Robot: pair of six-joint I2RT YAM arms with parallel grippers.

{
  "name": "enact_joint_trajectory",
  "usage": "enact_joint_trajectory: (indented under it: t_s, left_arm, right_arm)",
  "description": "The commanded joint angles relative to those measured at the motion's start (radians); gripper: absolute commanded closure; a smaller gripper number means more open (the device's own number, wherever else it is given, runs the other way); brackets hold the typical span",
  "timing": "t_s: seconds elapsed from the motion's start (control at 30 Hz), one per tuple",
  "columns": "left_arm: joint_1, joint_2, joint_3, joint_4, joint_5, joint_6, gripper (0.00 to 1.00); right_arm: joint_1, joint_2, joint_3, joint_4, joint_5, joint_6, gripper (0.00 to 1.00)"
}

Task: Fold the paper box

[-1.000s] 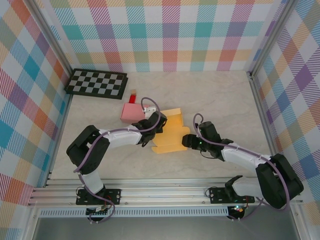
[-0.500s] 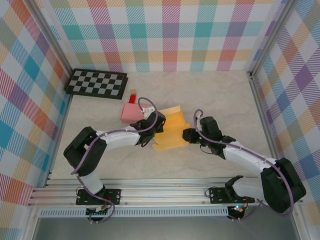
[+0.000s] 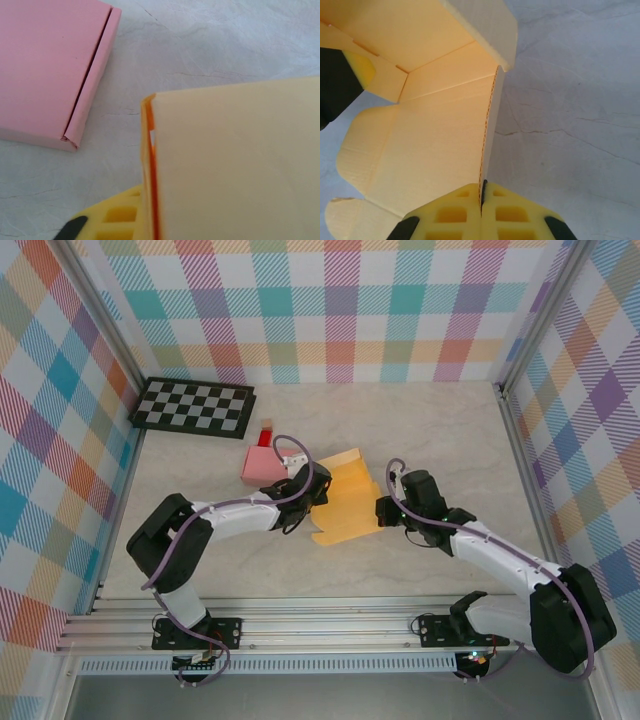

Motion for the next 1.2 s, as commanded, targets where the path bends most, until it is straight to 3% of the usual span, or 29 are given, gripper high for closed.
enact_joint_trajectory:
  t_s: [0.0, 0.1, 0.23, 0.4, 0.5, 0.63, 0.73, 0.83, 0.9, 1.03, 1.17]
  left_arm:
    - [0.003, -0.04, 0.022, -0.015, 0.001, -0.017, 0.74]
    - [0.004, -0.053, 0.029, -0.035, 0.026, -0.025, 0.49]
    - [0.004, -0.117, 0.018, -0.065, 0.093, -0.009, 0.38]
    - [0.002, -0.278, -0.006, -0.153, 0.235, 0.047, 0.36]
    - [0.004, -0.434, -0.02, -0.226, 0.236, 0.167, 0.35]
    - [0.02, -0.586, 0.007, -0.311, 0.184, 0.448, 0.29]
    - [0.059, -0.65, 0.028, -0.322, 0.202, 0.551, 0.29]
    - [0.101, -0.689, 0.03, -0.336, 0.167, 0.533, 0.28]
    - [0.133, -0.703, 0.016, -0.339, 0.161, 0.487, 0.28]
    - [0.181, -0.709, -0.036, -0.339, 0.177, 0.397, 0.28]
    - [0.21, -0.715, -0.108, -0.296, 0.194, 0.341, 0.28]
  right_arm:
    - [0.0, -0.034, 0.057, -0.075, 0.035, -0.07, 1.0]
    - [-0.001, -0.037, 0.098, -0.142, 0.083, -0.119, 1.0]
    - [-0.002, -0.04, 0.193, -0.265, 0.184, -0.255, 1.0]
    - [-0.002, 0.002, 0.357, -0.421, 0.305, -0.536, 1.0]
    - [-0.002, 0.028, 0.458, -0.481, 0.349, -0.763, 1.0]
    - [-0.002, 0.044, 0.603, -0.584, 0.223, -1.113, 1.0]
    - [0.004, 0.037, 0.686, -0.676, 0.113, -1.444, 1.0]
    - [0.025, 0.038, 0.752, -0.788, 0.092, -1.792, 1.0]
    - [0.049, 0.07, 0.829, -0.88, 0.143, -1.929, 1.0]
    - [0.152, 0.152, 0.896, -0.98, 0.44, -2.159, 1.0]
    - [0.233, 0.212, 0.852, -0.905, 0.577, -2.282, 1.0]
